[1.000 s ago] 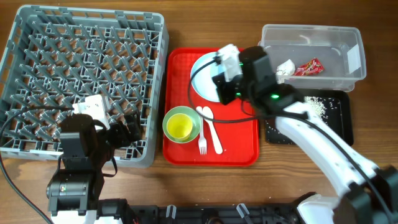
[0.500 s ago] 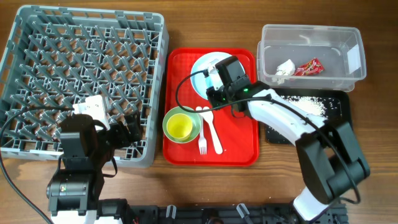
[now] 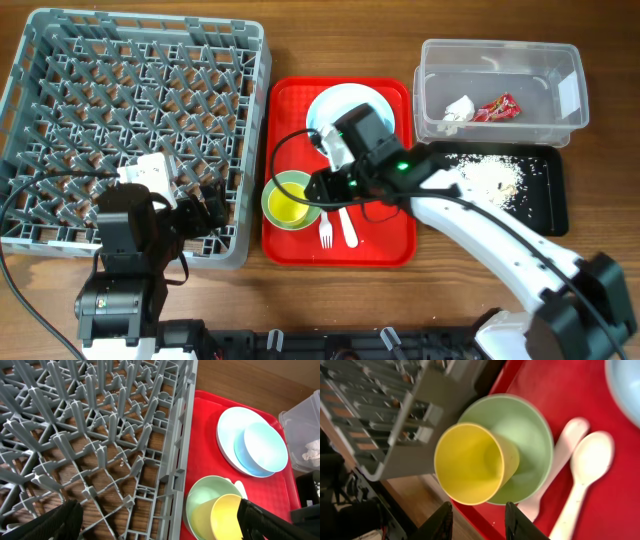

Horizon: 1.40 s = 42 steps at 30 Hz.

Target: Sort waste into correct bins and load items into the dishwasher rack

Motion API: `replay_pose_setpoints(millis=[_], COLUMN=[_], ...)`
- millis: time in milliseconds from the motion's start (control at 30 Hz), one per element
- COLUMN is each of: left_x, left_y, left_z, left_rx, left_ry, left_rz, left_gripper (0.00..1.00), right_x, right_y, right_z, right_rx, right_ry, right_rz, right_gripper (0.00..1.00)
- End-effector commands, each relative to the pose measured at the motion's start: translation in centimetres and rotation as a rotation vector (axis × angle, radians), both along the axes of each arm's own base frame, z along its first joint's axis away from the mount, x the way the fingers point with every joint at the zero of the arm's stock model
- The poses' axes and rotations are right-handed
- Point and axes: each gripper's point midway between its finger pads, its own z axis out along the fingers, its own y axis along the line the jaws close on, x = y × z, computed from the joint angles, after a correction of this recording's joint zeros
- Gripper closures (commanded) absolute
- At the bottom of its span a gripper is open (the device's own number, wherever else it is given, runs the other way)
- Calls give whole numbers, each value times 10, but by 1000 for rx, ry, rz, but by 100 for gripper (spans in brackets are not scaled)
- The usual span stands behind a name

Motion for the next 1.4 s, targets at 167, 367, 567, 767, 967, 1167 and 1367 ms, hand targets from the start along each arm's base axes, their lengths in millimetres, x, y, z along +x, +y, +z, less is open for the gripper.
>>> replay_pose_setpoints(millis=[167,367,567,767,967,1167,1367], left_x=[2,2,-1,4,9,4,-10], left_y=[3,3,-33,-100,-133,-143,-148], left_z=[9,10,18,45,75,93,113], left_rx=[17,16,-118,-396,-621,-681,-726], left_ry=[-25,-27,-45,-105,-166,-231,-251], left_rz=[2,2,-165,-541,-823,-1002,-1109], left_gripper=[0,0,0,3,0,0,2], right_x=[-7,11,55,34,15,3,0], right_y=[0,4,-48,-45,-33,-28,-26], right_z=[-75,-47,59,112,135,153,162], right_rx=[-174,-115,67,447,588,687,727], right_ry=[190,142,-44,76,126,151,154], right_rz=[-144,-186,-332,-68,60,146,179], right_gripper=[84,96,96,96,96,96,96])
